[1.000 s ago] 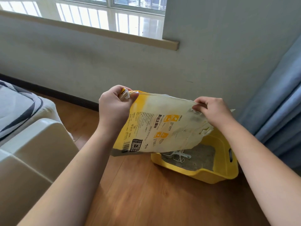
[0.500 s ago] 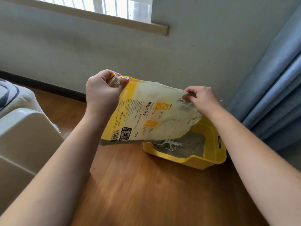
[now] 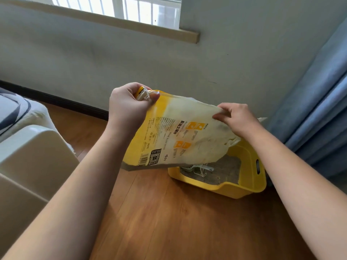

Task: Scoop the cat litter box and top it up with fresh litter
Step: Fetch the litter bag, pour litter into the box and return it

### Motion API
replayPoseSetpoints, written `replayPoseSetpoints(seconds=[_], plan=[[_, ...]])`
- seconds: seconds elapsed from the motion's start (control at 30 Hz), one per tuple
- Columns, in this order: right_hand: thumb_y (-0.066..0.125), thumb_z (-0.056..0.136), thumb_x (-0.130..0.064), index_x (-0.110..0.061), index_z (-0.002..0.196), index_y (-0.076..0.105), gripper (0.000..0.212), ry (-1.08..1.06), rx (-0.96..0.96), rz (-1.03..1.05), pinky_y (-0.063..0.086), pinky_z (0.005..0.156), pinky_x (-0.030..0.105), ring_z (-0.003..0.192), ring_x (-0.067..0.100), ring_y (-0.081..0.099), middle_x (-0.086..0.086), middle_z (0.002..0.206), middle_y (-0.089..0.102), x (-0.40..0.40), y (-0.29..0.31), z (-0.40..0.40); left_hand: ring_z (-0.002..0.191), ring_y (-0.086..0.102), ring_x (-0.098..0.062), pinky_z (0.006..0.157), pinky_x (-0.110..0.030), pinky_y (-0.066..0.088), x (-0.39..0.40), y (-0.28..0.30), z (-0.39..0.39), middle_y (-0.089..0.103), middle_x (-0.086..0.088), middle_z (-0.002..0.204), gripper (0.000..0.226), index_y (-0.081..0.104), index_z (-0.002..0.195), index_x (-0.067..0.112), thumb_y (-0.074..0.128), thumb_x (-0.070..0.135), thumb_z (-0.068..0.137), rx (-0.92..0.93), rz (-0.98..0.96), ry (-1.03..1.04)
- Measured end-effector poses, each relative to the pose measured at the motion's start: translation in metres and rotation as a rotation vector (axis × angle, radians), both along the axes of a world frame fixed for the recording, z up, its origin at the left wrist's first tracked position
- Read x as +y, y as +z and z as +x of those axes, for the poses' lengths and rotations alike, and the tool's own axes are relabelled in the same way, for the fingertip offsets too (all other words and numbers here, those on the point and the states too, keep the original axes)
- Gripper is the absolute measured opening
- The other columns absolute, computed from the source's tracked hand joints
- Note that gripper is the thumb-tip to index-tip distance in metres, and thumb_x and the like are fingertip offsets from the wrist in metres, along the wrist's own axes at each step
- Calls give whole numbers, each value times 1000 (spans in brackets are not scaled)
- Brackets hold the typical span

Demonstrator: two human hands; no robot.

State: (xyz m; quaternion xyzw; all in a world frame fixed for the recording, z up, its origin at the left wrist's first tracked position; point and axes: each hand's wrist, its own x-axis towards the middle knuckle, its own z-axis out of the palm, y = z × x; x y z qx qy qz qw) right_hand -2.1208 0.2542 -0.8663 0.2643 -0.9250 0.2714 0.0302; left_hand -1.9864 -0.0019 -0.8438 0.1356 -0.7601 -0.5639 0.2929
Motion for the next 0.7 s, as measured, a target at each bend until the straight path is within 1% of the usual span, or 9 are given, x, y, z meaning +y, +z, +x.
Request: replayPoseSetpoints(seconds=[0.07,0.13,0.23,0.33,0.47,0.57,0.63,0.7], plan=[[63,90,-38,-35,87,64,4,25,6,-36,42,67,27,80,11,56,-14,79,62,-4,2,3,77,72,-28,68,-52,60,2,0,0,71,-11,82,16,69,81,19,79,31,81,-14,30,-16],[62,90,-39,-34,86,66,8,22,19,-79,41,64,25,77,7,57,-14,78,64,-7,3,5,77,72,-29,68,-52,60,5,-1,-1,72,-13,83,16,69,81,18,80,29,81,-26,49,-38],[63,90,-37,-31,85,70,11,17,0,-150,46,67,29,77,12,61,-9,77,68,-10,2,7,77,73,-29,69,-49,61,3,-5,-1,72,-14,85,15,68,82,17,79,27,81,-51,103,-57],[64,90,-35,-27,88,74,13,23,-29,-193,48,70,31,79,13,64,-7,79,71,-12,5,8,77,73,-26,68,-43,62,-6,-10,0,72,-13,87,18,68,85,16,79,29,81,-78,149,-72],[65,89,-34,-27,86,75,12,25,-27,-225,47,71,27,80,11,64,-10,79,71,-19,13,10,75,72,-21,60,-33,60,-20,-19,2,71,-10,86,21,67,85,17,79,34,80,-104,110,-92],[66,89,-32,-32,82,73,10,32,-31,-249,45,69,21,78,5,63,-14,79,71,-27,17,12,67,63,-10,55,-23,50,-33,-29,2,66,0,76,20,69,83,19,81,33,77,-121,61,-105],[66,89,-32,-35,80,72,11,37,-34,-262,45,71,18,79,4,64,-16,78,71,-32,18,13,66,57,-9,57,-24,46,-42,-38,3,62,3,73,19,70,82,21,82,34,76,-141,45,-120],[67,88,-32,-35,79,72,11,39,-38,-276,46,74,20,81,4,65,-15,78,72,-37,19,13,70,56,-12,61,-27,45,-49,-46,5,64,2,78,22,70,85,22,83,36,74,-151,51,-158]])
